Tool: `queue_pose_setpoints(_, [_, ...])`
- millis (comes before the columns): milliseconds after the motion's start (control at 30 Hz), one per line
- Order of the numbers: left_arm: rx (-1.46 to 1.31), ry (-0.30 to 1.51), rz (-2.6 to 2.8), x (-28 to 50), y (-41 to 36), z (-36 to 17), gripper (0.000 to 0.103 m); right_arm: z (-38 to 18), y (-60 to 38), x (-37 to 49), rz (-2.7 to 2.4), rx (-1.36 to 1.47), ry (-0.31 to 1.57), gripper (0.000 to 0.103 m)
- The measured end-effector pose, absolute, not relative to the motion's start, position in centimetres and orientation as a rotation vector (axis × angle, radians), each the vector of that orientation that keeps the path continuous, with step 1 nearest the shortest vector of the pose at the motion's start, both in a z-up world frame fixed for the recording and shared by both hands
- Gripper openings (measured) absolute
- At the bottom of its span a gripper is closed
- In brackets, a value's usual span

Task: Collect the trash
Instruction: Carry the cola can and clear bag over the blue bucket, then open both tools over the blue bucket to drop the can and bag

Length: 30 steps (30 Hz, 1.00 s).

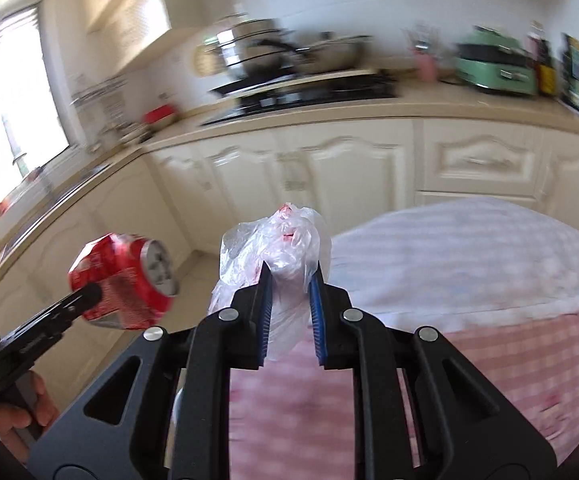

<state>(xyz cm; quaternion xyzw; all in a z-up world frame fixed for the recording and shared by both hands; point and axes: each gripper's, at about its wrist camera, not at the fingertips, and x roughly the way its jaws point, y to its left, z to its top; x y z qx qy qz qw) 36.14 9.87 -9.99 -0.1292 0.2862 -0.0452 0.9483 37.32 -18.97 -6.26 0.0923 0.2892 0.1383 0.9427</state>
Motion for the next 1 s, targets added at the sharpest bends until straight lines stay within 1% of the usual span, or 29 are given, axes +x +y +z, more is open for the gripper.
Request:
queue_pose_setpoints(33, [-0.267, 0.585, -0.074, 35.8, 11.1, -10.2, 0.021, -6.2, -17.5, 37.2, 0.299, 0.180, 0.590, 0.017])
queue_pose_setpoints(67, [-0.270, 0.588, -0.045, 35.0, 13.0, -10.6, 0.021, -6.8, -13.5, 36.9, 0.347, 0.162, 0.606, 0.017])
queue_pose_setpoints(100, [-0.270, 0.591, -0.025, 34.5, 14.2, -10.9, 0.021, -6.8, -13.5, 36.9, 0.347, 0.162, 0.606, 0.017])
queue_pose_setpoints(267, [-0.254, 0.642, 0.099, 31.9, 20.9, -14.3, 0.021, -9.5, -5.1, 36.3, 0.439, 0.137, 0.674, 0.017])
queue_pose_setpoints(433, [-0.287, 0.729, 0.166, 30.8, 26.2, -19.5, 0.021, -14.8, 1.9, 35.8, 0.496, 0.135, 0.788, 0.017])
queue_pose_setpoints(533, [-0.307, 0.794, 0.193, 31.1, 28.4, -23.1, 0.021, -19.0, 5.3, 35.7, 0.494, 0.082, 0.847, 0.017])
queue_pose_setpoints(733, [-0.337, 0.920, 0.213, 32.7, 30.4, -29.9, 0.021, -27.2, 9.3, 36.4, 0.474, 0.012, 0.982, 0.017])
queue_pose_setpoints(867, [-0.349, 0.985, 0.209, 34.3, 30.8, -33.5, 0.021, -30.8, 10.2, 37.6, 0.458, 0.003, 1.046, 0.017])
queue_pose_setpoints(1000, [-0.344, 1.030, 0.205, 36.0, 30.3, -35.9, 0.021, -33.5, 10.9, 38.5, 0.446, -0.009, 1.091, 0.017])
